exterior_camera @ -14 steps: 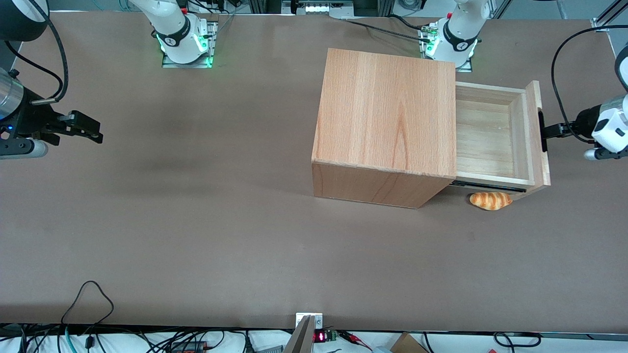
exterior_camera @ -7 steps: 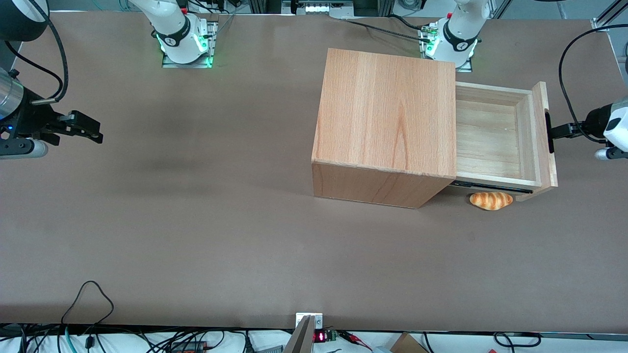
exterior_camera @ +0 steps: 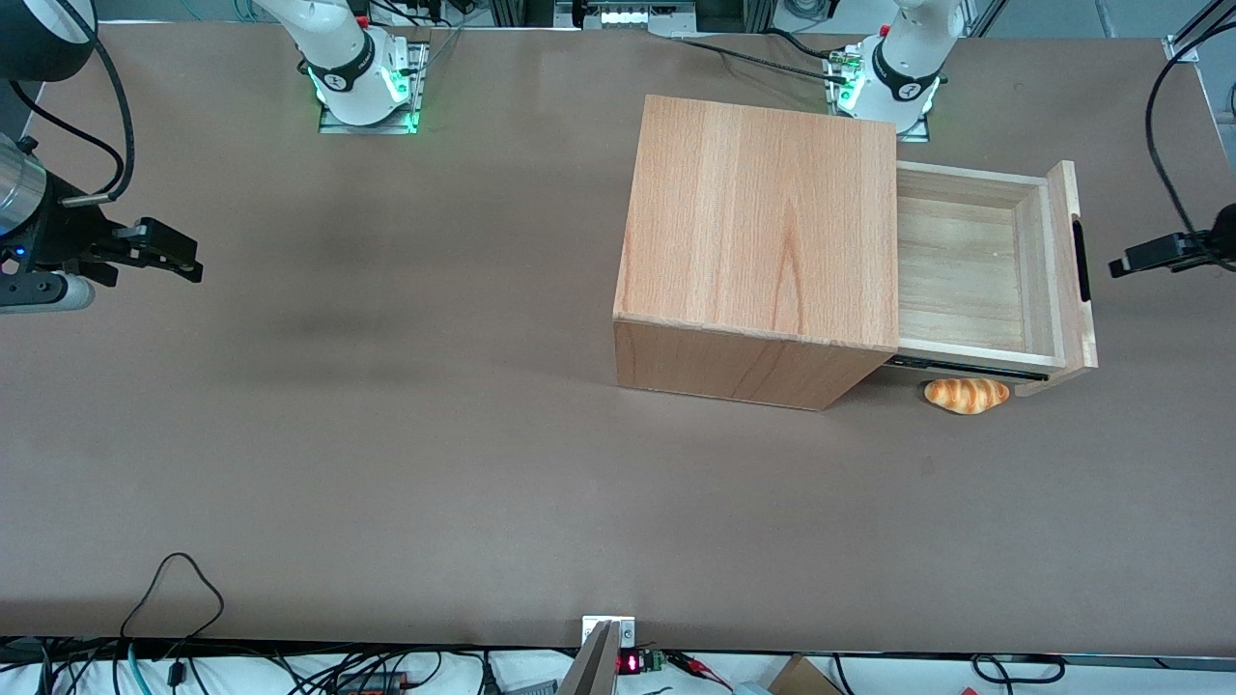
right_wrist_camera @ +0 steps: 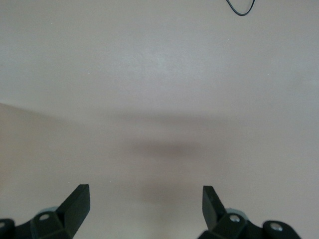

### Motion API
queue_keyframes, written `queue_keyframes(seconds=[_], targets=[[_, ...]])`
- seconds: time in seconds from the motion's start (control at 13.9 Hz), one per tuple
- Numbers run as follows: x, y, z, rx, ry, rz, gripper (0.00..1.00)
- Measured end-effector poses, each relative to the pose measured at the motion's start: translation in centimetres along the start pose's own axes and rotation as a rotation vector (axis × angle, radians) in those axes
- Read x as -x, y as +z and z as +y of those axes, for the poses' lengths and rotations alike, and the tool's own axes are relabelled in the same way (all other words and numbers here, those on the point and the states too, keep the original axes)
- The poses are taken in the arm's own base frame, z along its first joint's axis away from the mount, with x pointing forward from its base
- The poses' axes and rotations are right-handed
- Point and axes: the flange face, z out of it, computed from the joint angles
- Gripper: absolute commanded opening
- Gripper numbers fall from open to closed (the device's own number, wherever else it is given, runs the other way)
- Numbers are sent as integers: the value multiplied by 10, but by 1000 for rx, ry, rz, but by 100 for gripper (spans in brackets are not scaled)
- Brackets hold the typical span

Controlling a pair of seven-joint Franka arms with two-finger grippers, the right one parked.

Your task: Open top drawer with left arm

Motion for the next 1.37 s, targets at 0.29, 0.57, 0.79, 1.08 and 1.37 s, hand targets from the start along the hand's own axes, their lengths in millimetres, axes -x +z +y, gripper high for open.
queue_keyframes(seconds=[0.29, 0.57, 0.79, 1.08, 1.37], targets=[[-8, -44, 39, -14, 73, 55, 100], [-10, -68, 70, -20, 128, 78, 100], [-7, -84, 88, -21, 160, 78, 100], [-3, -103, 115, -24, 206, 85, 100], [1, -105, 171, -99, 277, 76, 100]])
